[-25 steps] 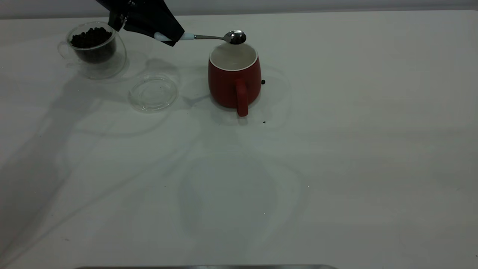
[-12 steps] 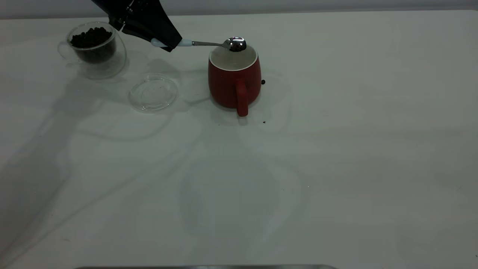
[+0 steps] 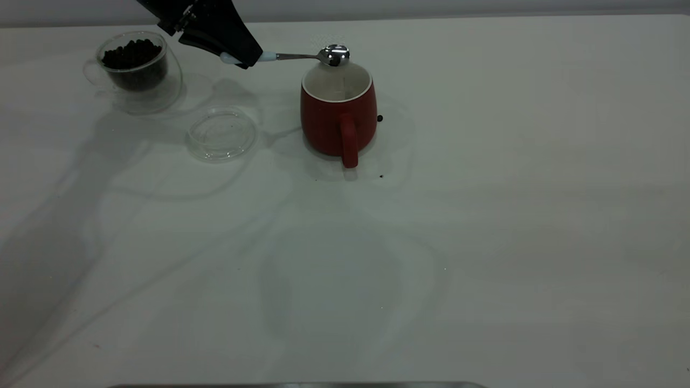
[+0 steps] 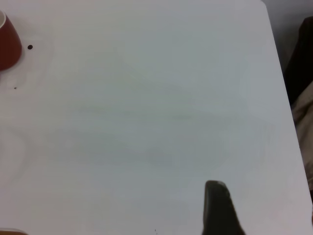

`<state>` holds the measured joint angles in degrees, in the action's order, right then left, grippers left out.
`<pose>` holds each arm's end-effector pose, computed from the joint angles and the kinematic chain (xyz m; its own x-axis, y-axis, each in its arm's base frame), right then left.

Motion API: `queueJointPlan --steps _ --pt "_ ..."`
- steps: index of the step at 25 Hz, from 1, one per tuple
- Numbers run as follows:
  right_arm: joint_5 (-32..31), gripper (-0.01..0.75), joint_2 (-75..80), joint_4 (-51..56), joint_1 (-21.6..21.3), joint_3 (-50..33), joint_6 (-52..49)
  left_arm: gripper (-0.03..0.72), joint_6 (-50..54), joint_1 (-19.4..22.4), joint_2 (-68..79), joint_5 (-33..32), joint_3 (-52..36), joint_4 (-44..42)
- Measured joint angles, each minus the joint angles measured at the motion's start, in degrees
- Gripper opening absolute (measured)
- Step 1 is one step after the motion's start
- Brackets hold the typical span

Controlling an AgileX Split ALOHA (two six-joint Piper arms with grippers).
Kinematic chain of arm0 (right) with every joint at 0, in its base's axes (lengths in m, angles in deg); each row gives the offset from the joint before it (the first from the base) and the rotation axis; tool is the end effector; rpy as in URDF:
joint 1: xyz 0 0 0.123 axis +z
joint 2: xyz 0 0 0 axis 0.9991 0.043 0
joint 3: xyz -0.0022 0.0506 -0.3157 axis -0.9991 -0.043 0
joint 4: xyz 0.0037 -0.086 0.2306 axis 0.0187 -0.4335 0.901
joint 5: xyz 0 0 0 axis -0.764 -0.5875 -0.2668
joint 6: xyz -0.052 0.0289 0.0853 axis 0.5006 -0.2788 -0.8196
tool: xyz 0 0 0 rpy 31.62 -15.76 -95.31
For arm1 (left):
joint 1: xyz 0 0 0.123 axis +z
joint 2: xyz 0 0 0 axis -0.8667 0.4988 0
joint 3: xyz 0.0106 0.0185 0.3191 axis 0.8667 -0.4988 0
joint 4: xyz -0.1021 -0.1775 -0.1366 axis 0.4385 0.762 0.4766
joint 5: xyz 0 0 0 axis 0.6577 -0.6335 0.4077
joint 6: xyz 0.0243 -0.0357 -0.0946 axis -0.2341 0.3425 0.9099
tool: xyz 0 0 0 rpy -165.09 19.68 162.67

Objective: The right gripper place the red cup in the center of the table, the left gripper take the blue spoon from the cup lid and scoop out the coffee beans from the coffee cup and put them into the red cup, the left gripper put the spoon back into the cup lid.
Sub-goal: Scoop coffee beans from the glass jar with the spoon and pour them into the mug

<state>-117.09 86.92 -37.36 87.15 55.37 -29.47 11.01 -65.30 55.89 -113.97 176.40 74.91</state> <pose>-0.0356 0.0012 0.2532 -0.5256 -0.0703 -0.8478 -0.0401 0.9975 -0.0579 0.5022 -0.1126 0.0982 -0.8121 0.4098 -0.4153 0.5801 0.6436 -0.4993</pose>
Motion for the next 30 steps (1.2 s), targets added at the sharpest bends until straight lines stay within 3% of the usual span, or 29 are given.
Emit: queueJointPlan --steps 12,30 --pt "0.0 0.479 0.0 0.0 0.0 0.0 0.0 0.123 -1.76 -0.07 0.0 0.91 0.0 -2.05" --pt "0.0 0.479 0.0 0.0 0.0 0.0 0.0 0.123 -1.77 -3.96 -2.37 2.73 0.0 -9.63"
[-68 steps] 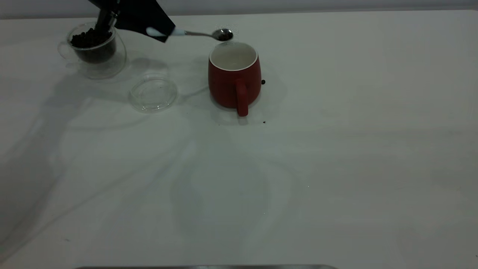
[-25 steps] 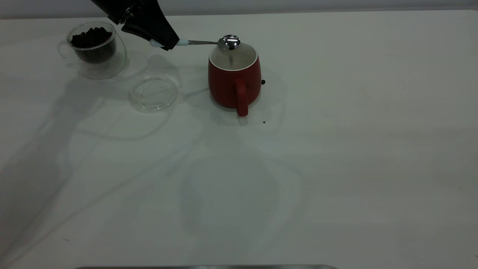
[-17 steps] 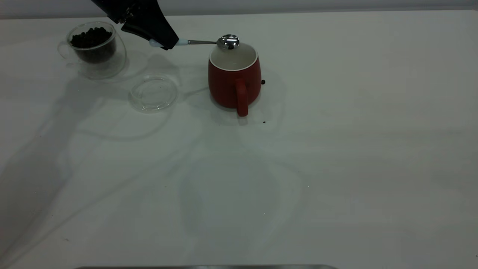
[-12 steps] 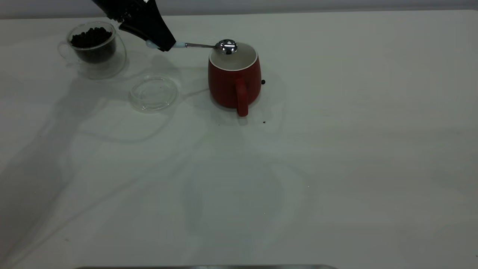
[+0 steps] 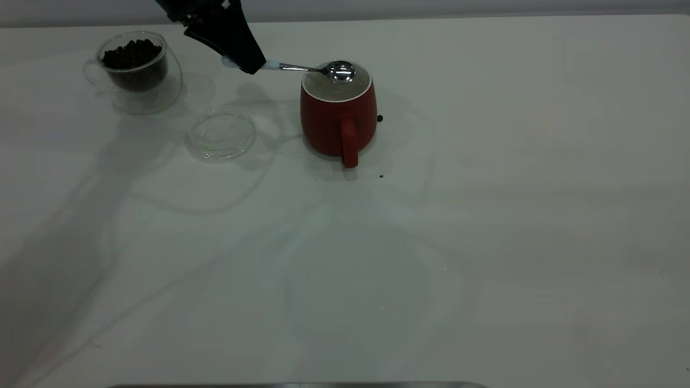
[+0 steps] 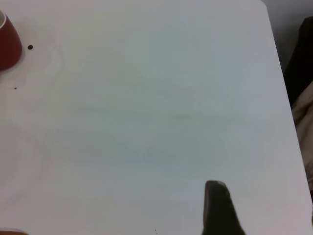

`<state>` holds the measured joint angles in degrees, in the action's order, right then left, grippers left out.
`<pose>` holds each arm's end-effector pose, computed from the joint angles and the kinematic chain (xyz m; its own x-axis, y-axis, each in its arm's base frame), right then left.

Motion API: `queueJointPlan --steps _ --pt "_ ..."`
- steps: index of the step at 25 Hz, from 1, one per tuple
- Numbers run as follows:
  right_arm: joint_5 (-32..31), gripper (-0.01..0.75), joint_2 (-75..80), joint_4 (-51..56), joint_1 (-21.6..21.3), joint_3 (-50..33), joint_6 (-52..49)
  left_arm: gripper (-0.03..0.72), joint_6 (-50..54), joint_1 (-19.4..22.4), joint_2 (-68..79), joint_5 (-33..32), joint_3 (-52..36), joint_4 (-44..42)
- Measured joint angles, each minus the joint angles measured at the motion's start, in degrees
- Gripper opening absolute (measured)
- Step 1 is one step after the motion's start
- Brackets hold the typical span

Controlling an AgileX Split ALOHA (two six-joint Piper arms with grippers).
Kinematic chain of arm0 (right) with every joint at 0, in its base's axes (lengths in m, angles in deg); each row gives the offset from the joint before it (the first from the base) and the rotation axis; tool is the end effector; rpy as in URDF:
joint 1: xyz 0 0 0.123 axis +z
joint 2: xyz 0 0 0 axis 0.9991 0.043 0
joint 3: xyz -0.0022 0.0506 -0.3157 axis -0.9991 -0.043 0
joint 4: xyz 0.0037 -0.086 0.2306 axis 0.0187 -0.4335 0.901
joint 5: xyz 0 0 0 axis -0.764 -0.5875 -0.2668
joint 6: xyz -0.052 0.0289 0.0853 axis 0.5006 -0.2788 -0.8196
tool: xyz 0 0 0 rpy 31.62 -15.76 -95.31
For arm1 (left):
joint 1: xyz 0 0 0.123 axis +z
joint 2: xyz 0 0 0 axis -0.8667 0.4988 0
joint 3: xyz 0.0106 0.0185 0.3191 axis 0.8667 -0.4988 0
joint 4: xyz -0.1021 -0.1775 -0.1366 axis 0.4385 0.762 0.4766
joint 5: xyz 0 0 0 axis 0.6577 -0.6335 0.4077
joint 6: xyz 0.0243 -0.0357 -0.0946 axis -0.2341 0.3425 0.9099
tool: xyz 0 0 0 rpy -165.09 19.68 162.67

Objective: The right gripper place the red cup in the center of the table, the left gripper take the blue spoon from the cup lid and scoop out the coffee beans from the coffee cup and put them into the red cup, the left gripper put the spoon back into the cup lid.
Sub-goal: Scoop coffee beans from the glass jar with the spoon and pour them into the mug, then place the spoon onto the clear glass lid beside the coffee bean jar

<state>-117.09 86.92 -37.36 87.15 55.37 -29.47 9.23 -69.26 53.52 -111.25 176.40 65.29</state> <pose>-0.0356 0.0012 0.2532 -0.5256 -0.0703 -0.8478 -0.0401 0.9975 -0.0579 0.4956 -0.1345 0.1101 -0.6888 0.5872 -0.4251 0.7219 0.6092 -0.3283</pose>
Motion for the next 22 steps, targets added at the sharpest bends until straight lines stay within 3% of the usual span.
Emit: queueJointPlan --steps 8,12,22 --pt "0.0 0.479 0.0 0.0 0.0 0.0 0.0 0.123 3.1 2.85 -4.57 -2.79 -0.05 -0.47" --pt "0.0 0.479 0.0 0.0 0.0 0.0 0.0 0.123 5.14 6.87 -10.61 -9.18 -0.05 1.48" --pt "0.0 0.479 0.0 -0.02 0.0 0.0 0.0 0.123 23.01 19.01 -21.89 -9.18 -0.11 0.29"
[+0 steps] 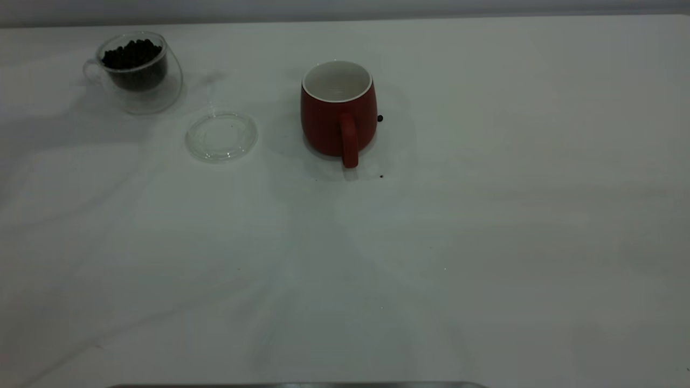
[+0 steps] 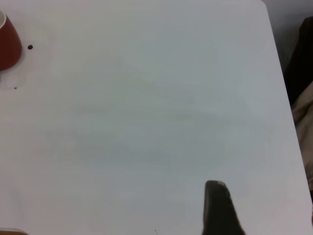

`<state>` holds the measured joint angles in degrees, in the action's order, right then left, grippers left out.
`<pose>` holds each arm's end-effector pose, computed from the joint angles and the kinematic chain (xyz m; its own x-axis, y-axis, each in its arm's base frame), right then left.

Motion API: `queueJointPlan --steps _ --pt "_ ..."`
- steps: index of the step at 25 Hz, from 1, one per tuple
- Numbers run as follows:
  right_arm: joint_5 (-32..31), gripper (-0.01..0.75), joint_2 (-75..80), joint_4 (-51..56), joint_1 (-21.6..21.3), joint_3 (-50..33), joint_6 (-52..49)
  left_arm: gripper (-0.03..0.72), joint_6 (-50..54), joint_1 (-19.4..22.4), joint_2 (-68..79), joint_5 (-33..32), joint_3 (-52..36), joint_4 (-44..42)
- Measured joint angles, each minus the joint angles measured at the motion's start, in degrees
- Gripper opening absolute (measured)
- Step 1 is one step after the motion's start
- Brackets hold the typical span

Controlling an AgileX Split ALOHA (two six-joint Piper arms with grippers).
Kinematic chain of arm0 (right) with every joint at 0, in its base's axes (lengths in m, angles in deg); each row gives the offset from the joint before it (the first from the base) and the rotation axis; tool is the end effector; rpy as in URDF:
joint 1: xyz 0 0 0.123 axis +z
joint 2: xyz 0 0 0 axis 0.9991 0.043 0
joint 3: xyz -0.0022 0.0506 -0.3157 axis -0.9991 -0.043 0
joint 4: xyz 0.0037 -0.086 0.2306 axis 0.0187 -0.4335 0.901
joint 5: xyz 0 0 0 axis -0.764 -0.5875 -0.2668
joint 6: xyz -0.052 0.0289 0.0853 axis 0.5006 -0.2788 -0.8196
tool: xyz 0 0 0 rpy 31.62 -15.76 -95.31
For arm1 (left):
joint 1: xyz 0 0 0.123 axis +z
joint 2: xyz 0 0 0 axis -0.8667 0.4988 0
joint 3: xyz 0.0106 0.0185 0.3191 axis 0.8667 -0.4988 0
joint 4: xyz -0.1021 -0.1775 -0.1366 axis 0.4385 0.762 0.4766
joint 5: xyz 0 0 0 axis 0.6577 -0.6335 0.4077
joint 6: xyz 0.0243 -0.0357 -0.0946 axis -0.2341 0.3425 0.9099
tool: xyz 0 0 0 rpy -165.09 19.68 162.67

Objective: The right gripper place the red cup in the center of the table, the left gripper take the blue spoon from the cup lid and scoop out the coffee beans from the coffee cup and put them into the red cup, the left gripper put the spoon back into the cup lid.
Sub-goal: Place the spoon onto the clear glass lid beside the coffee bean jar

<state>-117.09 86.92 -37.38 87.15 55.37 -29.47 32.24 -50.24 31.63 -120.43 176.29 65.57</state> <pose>-0.0356 0.0012 0.2532 -0.5256 -0.0705 -0.8478 -0.0399 0.9975 -0.0582 0.4665 0.0212 0.2968 -0.8640 0.0756 -0.4977 0.3090 0.8602 -0.4058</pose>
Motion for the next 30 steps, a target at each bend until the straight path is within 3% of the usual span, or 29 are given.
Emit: queueJointPlan --steps 3,11,15,17,19,21,24,30 --pt "0.0 0.479 0.0 0.0 0.0 0.0 0.0 0.123 3.94 0.42 -2.21 0.0 -0.25 -4.49" --pt "0.0 0.479 0.0 0.0 0.0 0.0 0.0 0.123 5.26 0.42 -9.2 0.0 -2.65 -4.63" --pt "0.0 0.479 0.0 0.0 0.0 0.0 0.0 0.123 -1.1 0.42 -15.18 0.18 -17.27 -1.48" --pt "0.0 0.479 0.0 0.0 0.0 0.0 0.0 0.123 -7.11 0.36 -16.22 3.92 -28.87 1.57" --pt "0.0 0.479 0.0 0.0 0.0 0.0 0.0 0.123 -12.09 0.35 -15.58 11.69 -39.72 4.94" --pt "0.0 0.479 0.0 0.0 0.0 0.0 0.0 0.123 -18.61 0.35 -14.95 18.22 -46.08 7.92" --pt "0.0 0.479 0.0 0.0 0.0 0.0 0.0 0.123 -23.28 0.35 -13.23 26.03 -50.15 13.31" --pt "0.0 0.479 0.0 0.0 0.0 0.0 0.0 0.123 -29.37 0.85 -3.92 30.1 -50.39 23.57"
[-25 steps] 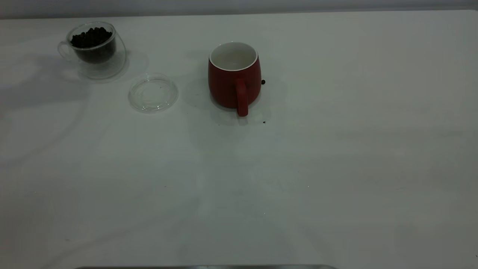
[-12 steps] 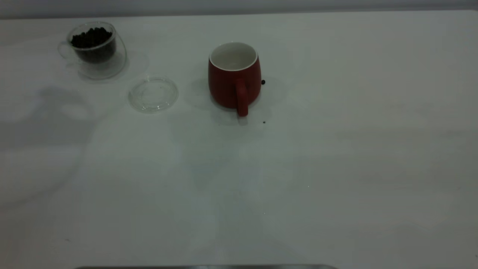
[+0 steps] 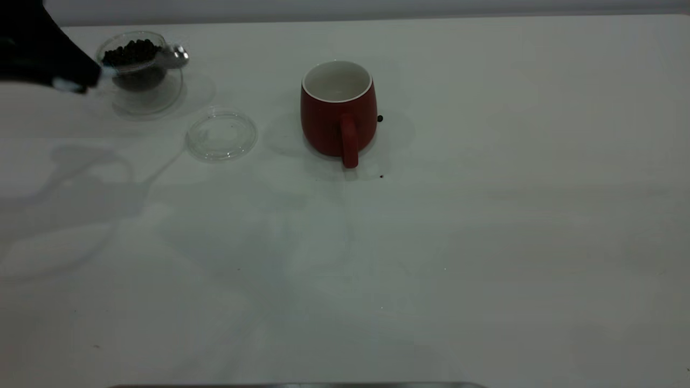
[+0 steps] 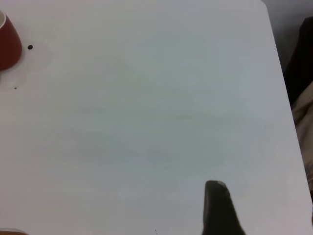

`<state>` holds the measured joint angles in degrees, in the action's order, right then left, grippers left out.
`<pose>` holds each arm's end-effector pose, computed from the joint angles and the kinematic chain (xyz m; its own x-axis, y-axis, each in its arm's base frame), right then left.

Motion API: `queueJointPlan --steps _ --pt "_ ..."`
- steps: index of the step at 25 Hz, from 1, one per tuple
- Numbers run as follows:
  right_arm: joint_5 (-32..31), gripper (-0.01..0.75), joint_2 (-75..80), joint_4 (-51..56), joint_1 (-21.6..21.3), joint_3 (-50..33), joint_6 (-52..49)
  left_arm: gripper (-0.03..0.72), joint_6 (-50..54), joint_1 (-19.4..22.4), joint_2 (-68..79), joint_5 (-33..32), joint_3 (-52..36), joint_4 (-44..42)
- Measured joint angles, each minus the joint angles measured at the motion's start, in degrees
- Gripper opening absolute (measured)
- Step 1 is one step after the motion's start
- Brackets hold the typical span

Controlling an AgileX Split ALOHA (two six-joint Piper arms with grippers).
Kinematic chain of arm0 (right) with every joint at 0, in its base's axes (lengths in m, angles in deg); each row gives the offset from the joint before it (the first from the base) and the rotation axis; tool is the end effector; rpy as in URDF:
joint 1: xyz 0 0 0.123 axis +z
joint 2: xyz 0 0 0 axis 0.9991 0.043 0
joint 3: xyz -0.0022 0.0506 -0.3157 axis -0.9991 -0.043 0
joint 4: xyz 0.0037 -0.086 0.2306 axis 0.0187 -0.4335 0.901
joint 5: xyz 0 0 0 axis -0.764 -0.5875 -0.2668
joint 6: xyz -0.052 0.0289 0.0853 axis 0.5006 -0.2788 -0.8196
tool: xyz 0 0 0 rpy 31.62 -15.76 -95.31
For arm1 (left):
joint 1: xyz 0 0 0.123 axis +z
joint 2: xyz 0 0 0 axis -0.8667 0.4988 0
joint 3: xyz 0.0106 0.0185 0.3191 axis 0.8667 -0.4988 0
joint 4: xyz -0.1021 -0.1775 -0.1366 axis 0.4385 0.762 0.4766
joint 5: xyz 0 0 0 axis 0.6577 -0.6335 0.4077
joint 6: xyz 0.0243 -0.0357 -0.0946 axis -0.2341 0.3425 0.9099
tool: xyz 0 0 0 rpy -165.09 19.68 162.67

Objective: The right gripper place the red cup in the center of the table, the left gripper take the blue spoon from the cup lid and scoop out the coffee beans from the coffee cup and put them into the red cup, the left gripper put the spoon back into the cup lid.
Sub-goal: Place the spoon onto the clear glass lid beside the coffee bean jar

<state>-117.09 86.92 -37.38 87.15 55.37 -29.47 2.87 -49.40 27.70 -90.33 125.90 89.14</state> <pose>-0.0356 0.0012 0.2532 -0.5256 -0.0705 -0.8478 -0.0399 0.9975 -0.0582 0.3616 0.0126 0.1278 -0.9343 -0.0830 -0.3468 0.0950 0.8794 -0.4666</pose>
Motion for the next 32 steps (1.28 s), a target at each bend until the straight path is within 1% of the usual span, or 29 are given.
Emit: queueJointPlan --steps 4,7,9,12,15,19,27,32 --pt "0.0 0.479 0.0 0.0 0.0 0.0 0.0 0.123 -1.89 0.66 7.65 -3.03 0.1 3.0" --pt "0.0 0.479 0.0 0.0 0.0 0.0 0.0 0.123 -2.56 1.14 10.83 -2.55 0.17 4.53" --pt "0.0 0.479 0.0 0.0 0.0 0.0 0.0 0.123 -4.81 1.2 11.92 -1.85 0.17 6.68" --pt "0.0 0.479 0.0 0.0 0.0 0.0 0.0 0.123 -9.97 1.2 12.98 -2.46 0.19 11.6" --pt "0.0 0.479 0.0 0.0 0.0 0.0 0.0 0.123 -14.33 1.2 13.92 -3.28 0.24 18.26" --pt "0.0 0.479 0.0 0.0 0.0 0.0 0.0 0.123 -15.66 1.2 16.83 -2.86 0.26 25.2" --pt "0.0 0.479 0.0 0.05 0.0 0.0 0.0 0.123 -20.58 1.2 21.19 -4.65 1.31 30.26" --pt "0.0 0.479 0.0 0.05 0.0 0.0 0.0 0.123 -18.8 1.2 23.83 -6.83 4.76 30.74"
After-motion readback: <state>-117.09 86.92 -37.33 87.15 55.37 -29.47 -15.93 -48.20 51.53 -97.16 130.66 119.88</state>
